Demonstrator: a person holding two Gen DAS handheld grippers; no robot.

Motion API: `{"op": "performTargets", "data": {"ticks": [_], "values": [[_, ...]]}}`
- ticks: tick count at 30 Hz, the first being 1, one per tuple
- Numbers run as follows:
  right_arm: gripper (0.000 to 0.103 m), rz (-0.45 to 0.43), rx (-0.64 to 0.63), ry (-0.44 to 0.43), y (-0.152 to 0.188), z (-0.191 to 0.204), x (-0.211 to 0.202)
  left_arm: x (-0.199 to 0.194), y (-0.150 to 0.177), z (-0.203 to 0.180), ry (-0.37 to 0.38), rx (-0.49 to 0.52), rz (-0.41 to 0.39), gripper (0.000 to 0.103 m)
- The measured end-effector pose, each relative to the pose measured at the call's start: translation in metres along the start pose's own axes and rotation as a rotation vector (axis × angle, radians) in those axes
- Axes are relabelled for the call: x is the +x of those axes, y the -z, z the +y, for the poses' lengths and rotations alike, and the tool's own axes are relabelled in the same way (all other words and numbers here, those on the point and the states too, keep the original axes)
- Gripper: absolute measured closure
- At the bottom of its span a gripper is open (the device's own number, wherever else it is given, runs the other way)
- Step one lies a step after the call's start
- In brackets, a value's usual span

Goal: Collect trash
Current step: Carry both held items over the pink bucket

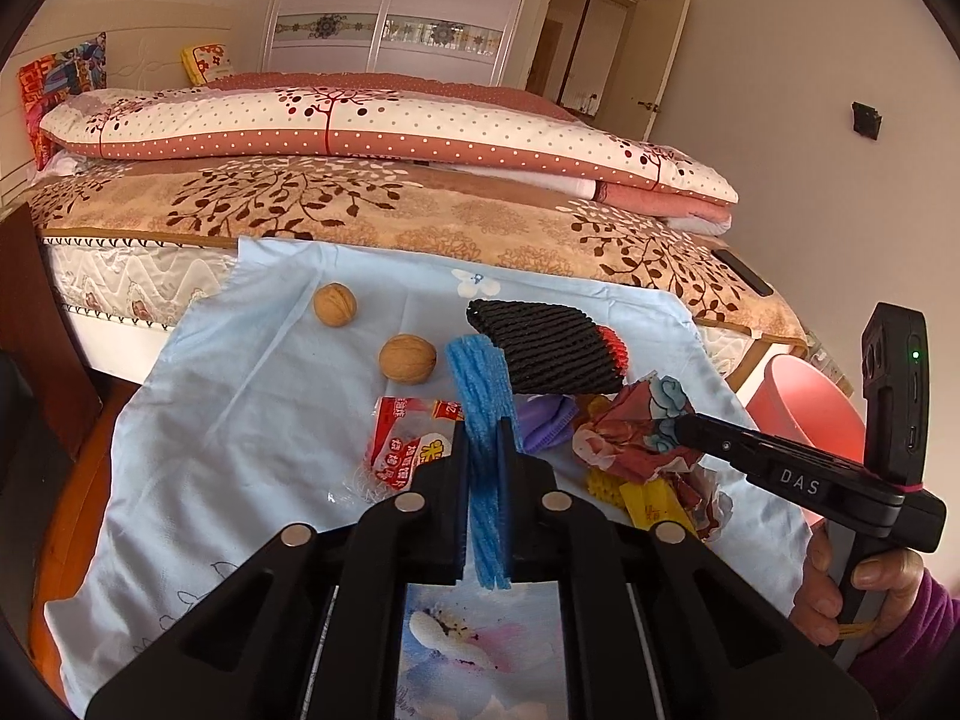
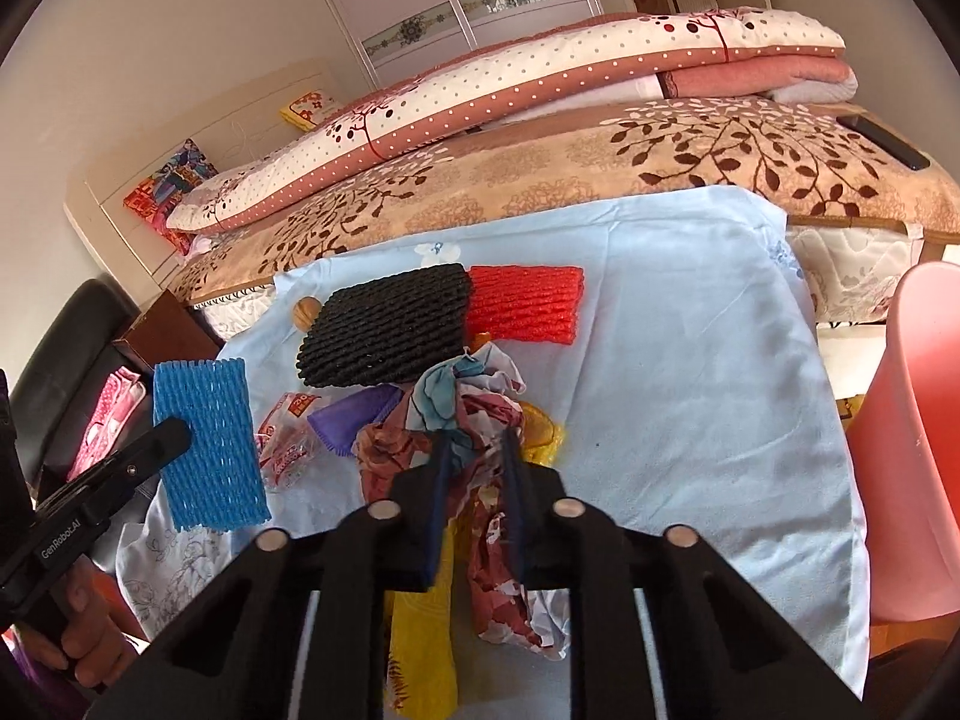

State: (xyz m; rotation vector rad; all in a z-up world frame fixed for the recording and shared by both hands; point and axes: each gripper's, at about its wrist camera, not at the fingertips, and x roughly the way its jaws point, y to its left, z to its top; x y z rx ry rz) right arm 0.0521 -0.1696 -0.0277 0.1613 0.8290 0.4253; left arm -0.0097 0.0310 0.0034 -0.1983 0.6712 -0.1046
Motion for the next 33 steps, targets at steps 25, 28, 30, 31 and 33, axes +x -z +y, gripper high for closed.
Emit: {"op": "performTargets", "data": {"ticks": [25,28,30,31,33], "values": [[0.098,-0.301,0.184,0.148,-0.005,-0.096,-0.136,0.011,-0.032,-0.126,0.223,0.158,-0.030,0.095],[0.098,-0.321,0.218,0.200,-0.001,-0.117,-0.150,0.017,-0.033,-0.154,0.266,0.202,-0.031,0.095],[0.098,-0.330,0.234,0.239,0.003,-0.130,-0.158,0.022,-0.033,-0.172,0.296,0.226,-0.027,0.095],[0.098,-0.333,0.241,0.257,0.004,-0.136,-0.161,0.025,-0.033,-0.181,0.309,0.237,-0.025,0.095],[0.098,-0.336,0.255,0.290,0.009,-0.147,-0.168,0.032,-0.032,-0.198,0.342,0.258,-0.010,0.095]]}}
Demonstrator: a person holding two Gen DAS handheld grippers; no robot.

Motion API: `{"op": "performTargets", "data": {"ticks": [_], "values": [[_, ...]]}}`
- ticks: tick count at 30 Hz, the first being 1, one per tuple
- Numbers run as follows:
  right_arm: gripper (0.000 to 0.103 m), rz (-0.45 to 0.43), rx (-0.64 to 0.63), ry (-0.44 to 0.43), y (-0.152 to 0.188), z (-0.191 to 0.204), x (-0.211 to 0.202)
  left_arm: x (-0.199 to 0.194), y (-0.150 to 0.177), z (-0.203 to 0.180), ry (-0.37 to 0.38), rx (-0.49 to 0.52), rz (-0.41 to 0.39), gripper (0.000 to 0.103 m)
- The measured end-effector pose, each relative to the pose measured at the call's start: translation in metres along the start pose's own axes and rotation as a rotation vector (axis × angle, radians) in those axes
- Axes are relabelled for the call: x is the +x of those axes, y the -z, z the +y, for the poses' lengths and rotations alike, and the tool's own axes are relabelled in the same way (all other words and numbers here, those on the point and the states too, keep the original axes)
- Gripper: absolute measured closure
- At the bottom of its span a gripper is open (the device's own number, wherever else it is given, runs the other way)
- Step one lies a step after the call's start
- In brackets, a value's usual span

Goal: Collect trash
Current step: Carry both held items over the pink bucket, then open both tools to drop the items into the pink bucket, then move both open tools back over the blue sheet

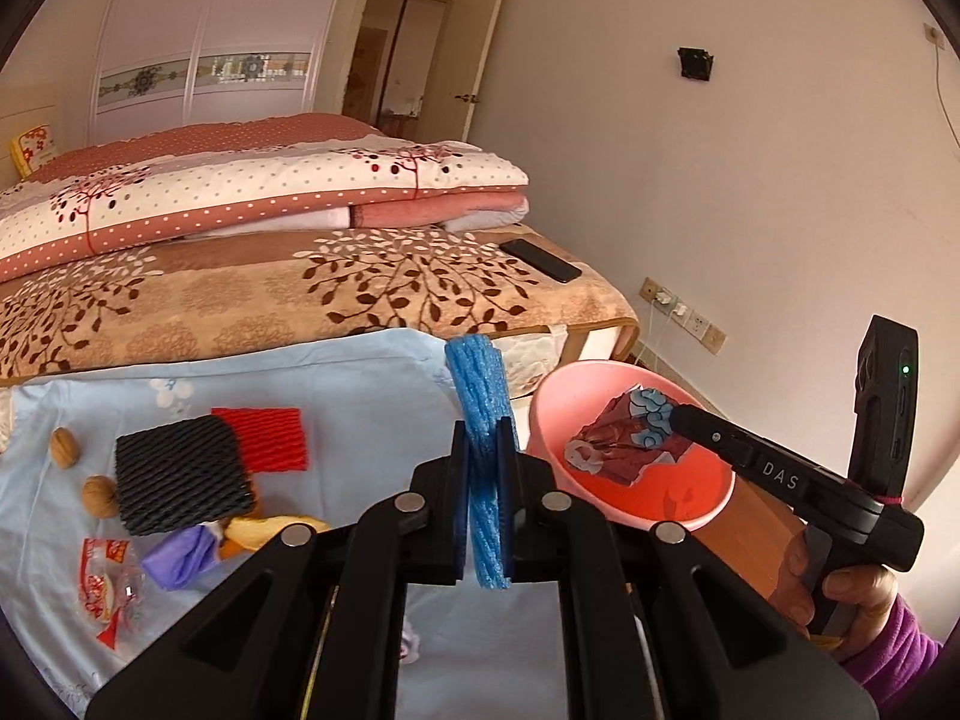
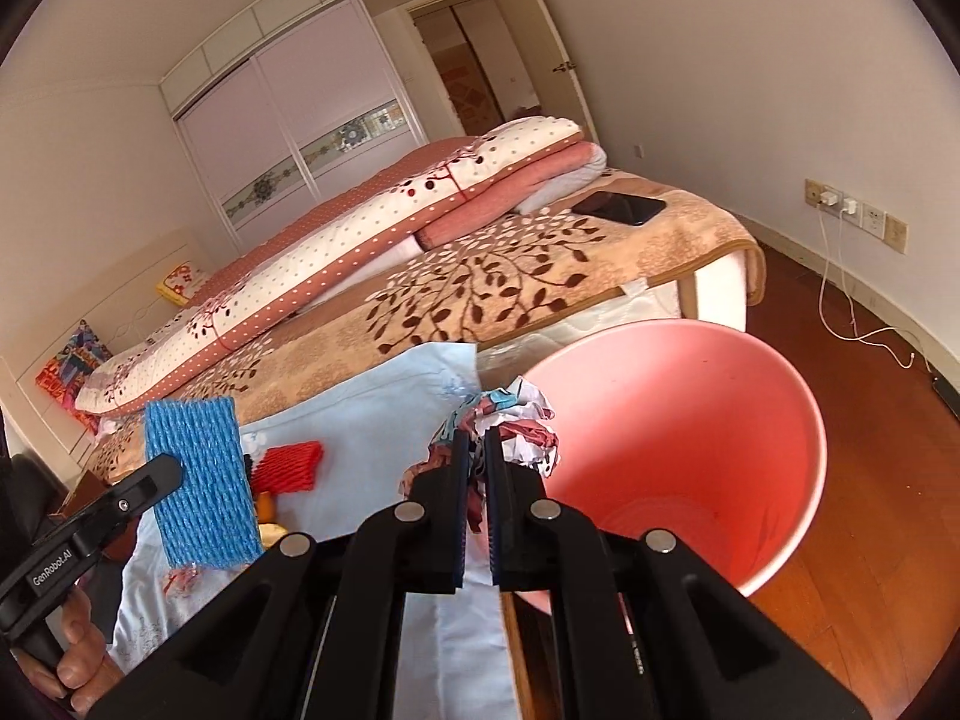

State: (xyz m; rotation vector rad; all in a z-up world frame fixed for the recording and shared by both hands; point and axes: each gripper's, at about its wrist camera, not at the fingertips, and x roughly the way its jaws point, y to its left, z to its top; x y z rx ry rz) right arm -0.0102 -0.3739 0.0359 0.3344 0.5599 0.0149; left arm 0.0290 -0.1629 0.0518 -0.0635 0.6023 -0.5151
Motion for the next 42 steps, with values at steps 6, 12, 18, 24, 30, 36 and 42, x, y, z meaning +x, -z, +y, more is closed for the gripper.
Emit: {"op": "performTargets", "data": {"ticks": [6,12,18,24,30,36,42], "values": [[0.098,-0.004,0.031,0.076,0.003,-0.031,-0.004,0.034,-0.005,-0.042,0.081,0.059,0.024,0.095],[0.098,0.006,0.052,0.124,0.008,-0.053,-0.005,0.069,-0.007,-0.066,0.118,0.086,0.063,0.095],[0.098,0.021,0.076,0.136,0.010,-0.070,-0.001,0.095,-0.003,-0.077,0.095,0.104,0.116,0.095],[0.097,0.040,0.086,0.136,0.014,-0.079,0.002,0.105,0.000,-0.082,0.104,0.106,0.138,0.068],[0.071,0.044,0.099,0.135,0.015,-0.083,0.002,0.107,-0.001,-0.080,0.104,0.081,0.148,0.065],[0.067,0.036,0.100,0.131,0.015,-0.079,0.000,0.103,0.000,-0.075,0.105,0.067,0.154,0.065],[0.066,0.034,0.071,0.104,0.017,-0.063,-0.004,0.089,0.001,-0.069,0.089,0.069,0.141,0.065]]}}
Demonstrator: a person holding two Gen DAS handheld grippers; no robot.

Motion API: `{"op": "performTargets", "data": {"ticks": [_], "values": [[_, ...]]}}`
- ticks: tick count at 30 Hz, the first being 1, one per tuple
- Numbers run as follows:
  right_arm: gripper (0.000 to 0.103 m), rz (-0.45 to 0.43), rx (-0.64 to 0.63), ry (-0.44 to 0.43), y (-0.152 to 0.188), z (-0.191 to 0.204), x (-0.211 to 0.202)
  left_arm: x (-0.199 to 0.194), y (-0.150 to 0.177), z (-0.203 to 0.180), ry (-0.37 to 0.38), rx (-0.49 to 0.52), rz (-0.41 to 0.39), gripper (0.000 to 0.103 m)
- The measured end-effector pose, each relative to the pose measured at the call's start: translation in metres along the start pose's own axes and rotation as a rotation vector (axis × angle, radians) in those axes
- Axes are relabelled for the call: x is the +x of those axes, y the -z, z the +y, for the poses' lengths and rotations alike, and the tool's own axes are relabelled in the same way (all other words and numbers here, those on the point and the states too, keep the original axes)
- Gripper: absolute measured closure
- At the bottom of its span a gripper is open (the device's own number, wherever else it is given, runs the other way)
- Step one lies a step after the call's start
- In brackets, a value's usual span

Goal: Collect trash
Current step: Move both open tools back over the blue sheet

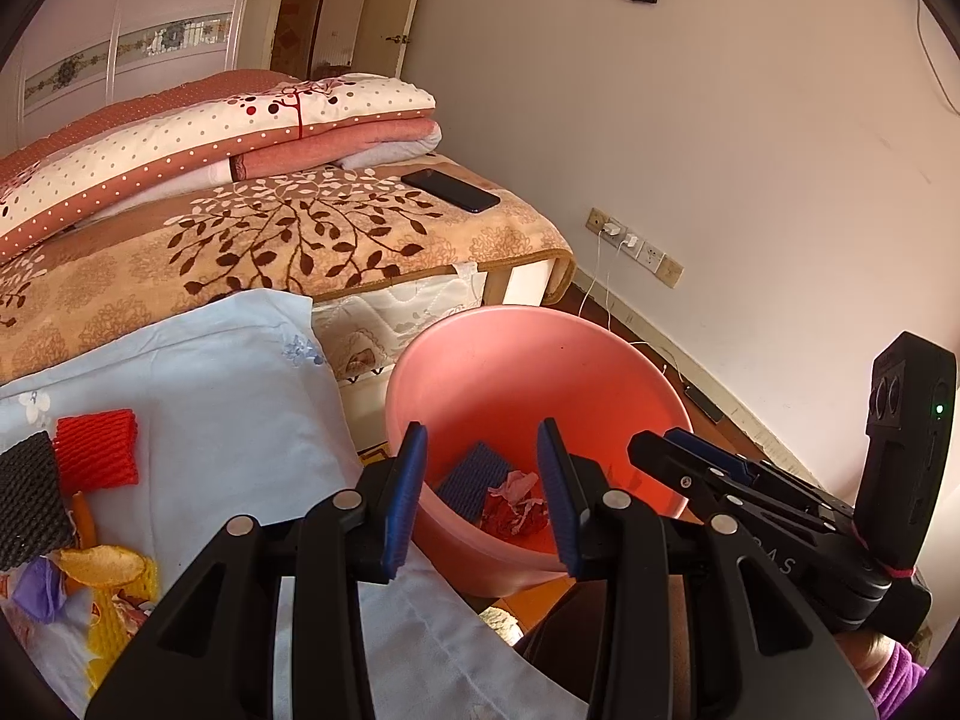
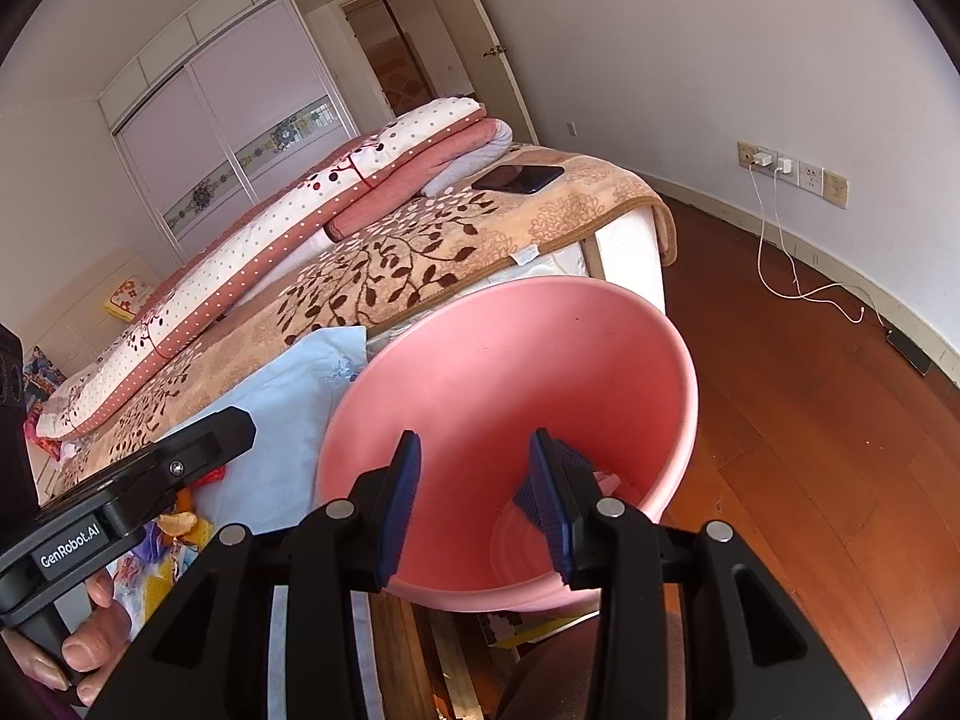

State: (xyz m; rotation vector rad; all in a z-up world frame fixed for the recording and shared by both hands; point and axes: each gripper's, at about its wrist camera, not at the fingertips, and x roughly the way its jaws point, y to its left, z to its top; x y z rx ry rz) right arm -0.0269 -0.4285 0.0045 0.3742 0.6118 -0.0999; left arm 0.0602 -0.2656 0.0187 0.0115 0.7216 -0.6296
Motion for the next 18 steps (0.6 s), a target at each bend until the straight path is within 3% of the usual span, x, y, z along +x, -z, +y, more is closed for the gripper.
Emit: {"op": "performTargets", "data": {"ticks": [12,18], "values": [[0.065,0.035,-0.106,-0.083,0.023,0.056,-0.005,-0.047,0.022,0.028,-0.096,-0.010,-0.037,0.065],[0.065,0.058,-0.168,-0.131,0.039,0.090,-0.004,-0.077,0.040,0.060,-0.176,-0.070,-0.050,0.065]]}}
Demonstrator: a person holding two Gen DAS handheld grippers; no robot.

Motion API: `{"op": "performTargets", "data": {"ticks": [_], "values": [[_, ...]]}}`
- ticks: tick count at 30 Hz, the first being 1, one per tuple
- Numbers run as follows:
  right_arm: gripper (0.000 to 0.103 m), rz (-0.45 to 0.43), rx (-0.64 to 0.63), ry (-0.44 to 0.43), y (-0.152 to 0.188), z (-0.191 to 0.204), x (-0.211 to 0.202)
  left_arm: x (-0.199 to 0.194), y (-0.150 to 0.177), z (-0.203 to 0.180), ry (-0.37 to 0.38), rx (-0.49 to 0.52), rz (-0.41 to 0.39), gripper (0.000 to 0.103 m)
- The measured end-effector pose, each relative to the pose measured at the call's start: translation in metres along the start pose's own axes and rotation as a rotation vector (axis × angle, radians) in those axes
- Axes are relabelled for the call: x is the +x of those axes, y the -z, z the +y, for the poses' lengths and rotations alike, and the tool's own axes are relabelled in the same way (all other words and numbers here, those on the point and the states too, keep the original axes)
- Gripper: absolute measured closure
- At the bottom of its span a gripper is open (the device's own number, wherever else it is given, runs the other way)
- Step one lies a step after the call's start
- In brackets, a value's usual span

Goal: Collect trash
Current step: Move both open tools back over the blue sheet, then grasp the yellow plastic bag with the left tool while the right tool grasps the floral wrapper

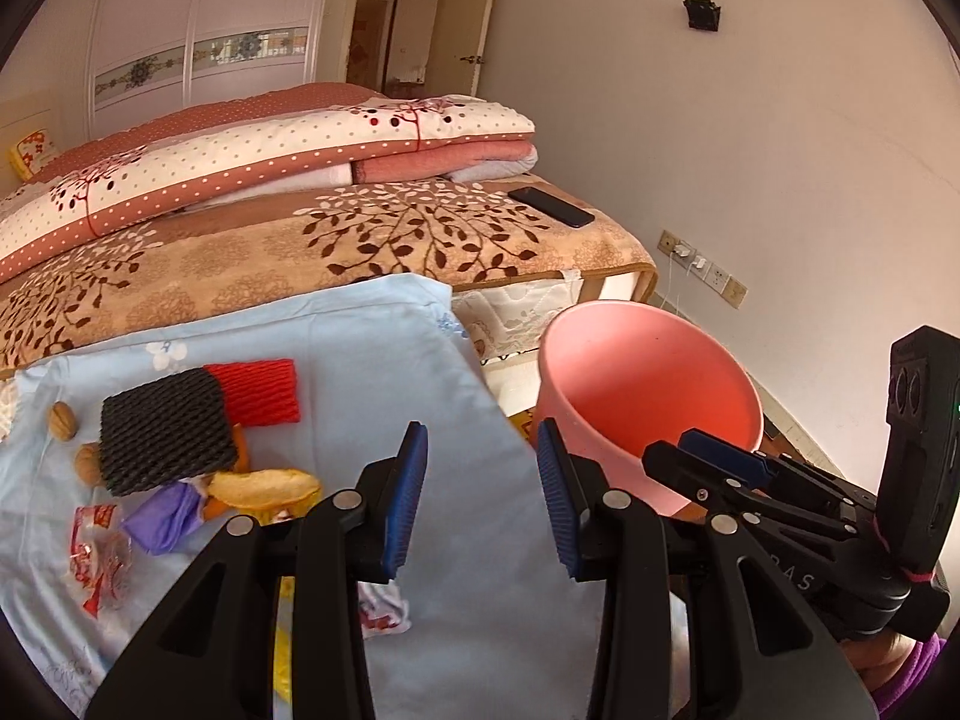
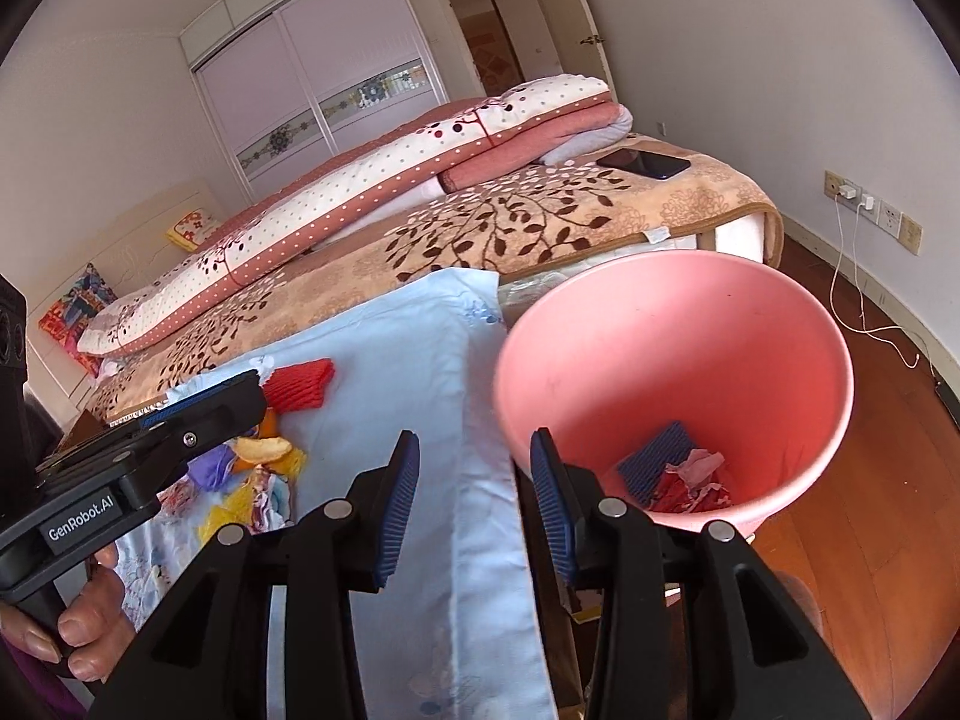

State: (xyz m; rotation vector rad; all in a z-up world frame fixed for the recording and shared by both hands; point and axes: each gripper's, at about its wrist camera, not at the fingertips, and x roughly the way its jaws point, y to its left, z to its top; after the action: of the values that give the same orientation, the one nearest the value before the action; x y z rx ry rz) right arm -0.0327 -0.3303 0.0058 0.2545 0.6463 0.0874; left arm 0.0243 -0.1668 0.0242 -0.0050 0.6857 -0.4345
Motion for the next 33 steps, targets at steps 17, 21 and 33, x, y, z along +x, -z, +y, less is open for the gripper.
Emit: {"op": "performTargets", "data": {"ticks": [17,21,33], "values": [[0.056,0.040,-0.185,-0.073,0.028,0.074,0.007,-0.028,0.054,0.108,-0.125,-0.227,0.206,0.065],[0.056,0.044,-0.195,-0.076,0.030,0.078,0.007,-0.014,0.061,0.114,-0.089,-0.316,0.295,0.065],[0.053,0.078,-0.218,-0.086,0.035,0.080,0.014,0.001,0.080,0.113,-0.090,-0.416,0.389,0.065]]}}
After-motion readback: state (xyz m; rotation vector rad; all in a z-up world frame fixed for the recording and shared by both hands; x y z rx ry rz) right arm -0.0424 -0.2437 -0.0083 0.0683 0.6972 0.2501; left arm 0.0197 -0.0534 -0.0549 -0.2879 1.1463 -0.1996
